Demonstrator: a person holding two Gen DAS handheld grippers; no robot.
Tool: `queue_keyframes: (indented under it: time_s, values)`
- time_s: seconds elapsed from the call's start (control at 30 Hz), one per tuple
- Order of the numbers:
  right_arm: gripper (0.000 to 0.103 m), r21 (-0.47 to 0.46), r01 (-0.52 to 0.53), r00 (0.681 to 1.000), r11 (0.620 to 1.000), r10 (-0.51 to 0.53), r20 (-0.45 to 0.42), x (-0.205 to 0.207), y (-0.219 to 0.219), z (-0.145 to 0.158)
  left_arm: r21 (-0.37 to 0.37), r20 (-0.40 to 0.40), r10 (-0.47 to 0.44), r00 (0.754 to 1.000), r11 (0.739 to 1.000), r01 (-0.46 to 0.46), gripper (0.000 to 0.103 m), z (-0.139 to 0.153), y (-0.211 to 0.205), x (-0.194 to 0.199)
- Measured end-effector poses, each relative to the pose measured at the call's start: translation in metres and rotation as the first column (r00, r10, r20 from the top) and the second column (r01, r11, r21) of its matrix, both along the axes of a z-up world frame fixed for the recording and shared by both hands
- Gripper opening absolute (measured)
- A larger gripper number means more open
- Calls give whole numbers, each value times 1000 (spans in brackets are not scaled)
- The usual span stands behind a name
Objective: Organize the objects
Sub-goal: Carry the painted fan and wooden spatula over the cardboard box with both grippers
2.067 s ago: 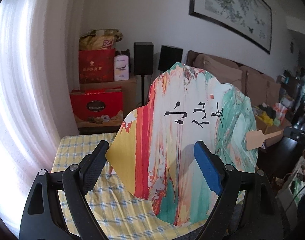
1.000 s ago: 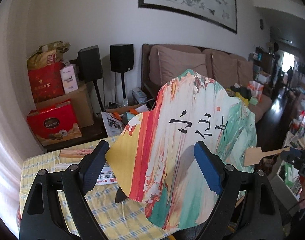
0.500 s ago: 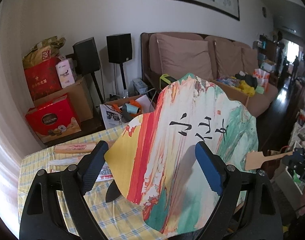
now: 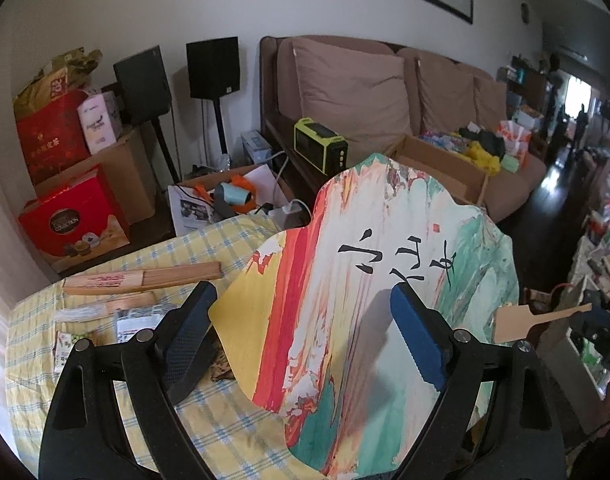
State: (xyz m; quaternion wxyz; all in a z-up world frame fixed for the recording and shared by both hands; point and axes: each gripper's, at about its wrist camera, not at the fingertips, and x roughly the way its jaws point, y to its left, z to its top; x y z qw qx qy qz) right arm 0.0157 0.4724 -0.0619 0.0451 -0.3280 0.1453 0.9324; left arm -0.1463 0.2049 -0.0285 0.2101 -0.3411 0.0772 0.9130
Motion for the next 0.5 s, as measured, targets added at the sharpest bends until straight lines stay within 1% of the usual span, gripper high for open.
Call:
queue_keyframes:
  time_s: [0.1,0.27,0.43,0.5]
  values:
    - [58,15,16,1000,1000,-16,14,-2,2,-4,5,7,-6,1000,1000,6,87,-4,7,-3]
    - [58,-7,35,998,999,-35,50,-7,9,-16,-12,33,-18,999,1000,18,87,-16,15,-10]
    - [59,-2,36,996,999,-36,81,-11,10,-26,-11,54,-23,998,1000,24,87,-23,19,-18]
    - [59,32,42,994,999,-45,104,-13,8,-29,-34,48,-25,999,999,27,86,-25,25,-20]
